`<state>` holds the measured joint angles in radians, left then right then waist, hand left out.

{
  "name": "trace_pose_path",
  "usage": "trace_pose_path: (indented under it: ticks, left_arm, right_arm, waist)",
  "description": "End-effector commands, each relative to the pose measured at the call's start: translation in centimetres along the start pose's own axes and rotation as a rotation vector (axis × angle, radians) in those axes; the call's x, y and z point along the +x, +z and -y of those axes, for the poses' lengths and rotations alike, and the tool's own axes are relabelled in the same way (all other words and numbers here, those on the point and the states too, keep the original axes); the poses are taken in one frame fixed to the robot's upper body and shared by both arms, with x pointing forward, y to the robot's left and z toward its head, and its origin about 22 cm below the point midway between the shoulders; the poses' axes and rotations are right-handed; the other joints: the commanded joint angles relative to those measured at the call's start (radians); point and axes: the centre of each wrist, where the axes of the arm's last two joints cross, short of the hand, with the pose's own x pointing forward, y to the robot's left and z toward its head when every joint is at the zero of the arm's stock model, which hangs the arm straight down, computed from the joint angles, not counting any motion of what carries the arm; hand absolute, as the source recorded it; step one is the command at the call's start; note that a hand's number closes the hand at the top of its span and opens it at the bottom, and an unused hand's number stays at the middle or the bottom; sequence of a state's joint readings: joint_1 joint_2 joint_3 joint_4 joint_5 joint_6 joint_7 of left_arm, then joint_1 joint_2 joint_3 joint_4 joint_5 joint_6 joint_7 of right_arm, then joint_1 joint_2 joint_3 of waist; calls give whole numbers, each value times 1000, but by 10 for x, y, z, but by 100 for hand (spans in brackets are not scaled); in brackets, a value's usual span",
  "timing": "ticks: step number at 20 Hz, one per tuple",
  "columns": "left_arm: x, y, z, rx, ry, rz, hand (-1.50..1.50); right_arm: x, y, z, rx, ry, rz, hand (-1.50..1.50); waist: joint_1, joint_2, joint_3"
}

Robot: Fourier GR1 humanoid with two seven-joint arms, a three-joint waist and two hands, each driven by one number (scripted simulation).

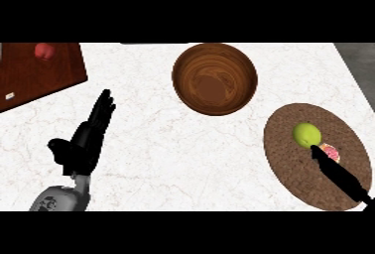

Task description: Pick the cupcake from the placemat and place it in the bowl

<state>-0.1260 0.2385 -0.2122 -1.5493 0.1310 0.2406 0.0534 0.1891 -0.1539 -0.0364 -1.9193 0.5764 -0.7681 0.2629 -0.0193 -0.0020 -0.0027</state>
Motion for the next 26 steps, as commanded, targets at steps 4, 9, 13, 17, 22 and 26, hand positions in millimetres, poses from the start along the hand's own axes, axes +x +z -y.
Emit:
trace_pose_path:
  ticks: [4, 9, 13, 17, 22, 26]
  left_arm:
    - [14, 0, 1, -14, -14, 5, 0]
    - [8, 1, 9, -31, 5, 9, 0]
    - [-5, -5, 7, -16, 3, 8, 0]
    - [1, -1, 0, -40, 9, -4, 0]
    - [-5, -18, -10, -11, 14, -2, 0]
    - [3, 4, -20, -15, -1, 7, 0]
  right_arm:
    - [49, -5, 26, 28, 126, -165, -150]
    - [59, -33, 33, 139, 200, -326, -150]
    - [55, -41, 19, 244, 236, -434, -150]
    - [45, -49, 21, 269, 258, -511, -150]
    - [38, -32, 7, 313, 221, -500, -150]
    - [23, -15, 31, 306, 193, -488, -150]
  waist:
    - [19, 1, 1]
    - [21, 1, 2]
    - [19, 4, 2]
    - [20, 2, 3]
    - [17, 2, 3]
    - [17, 1, 3]
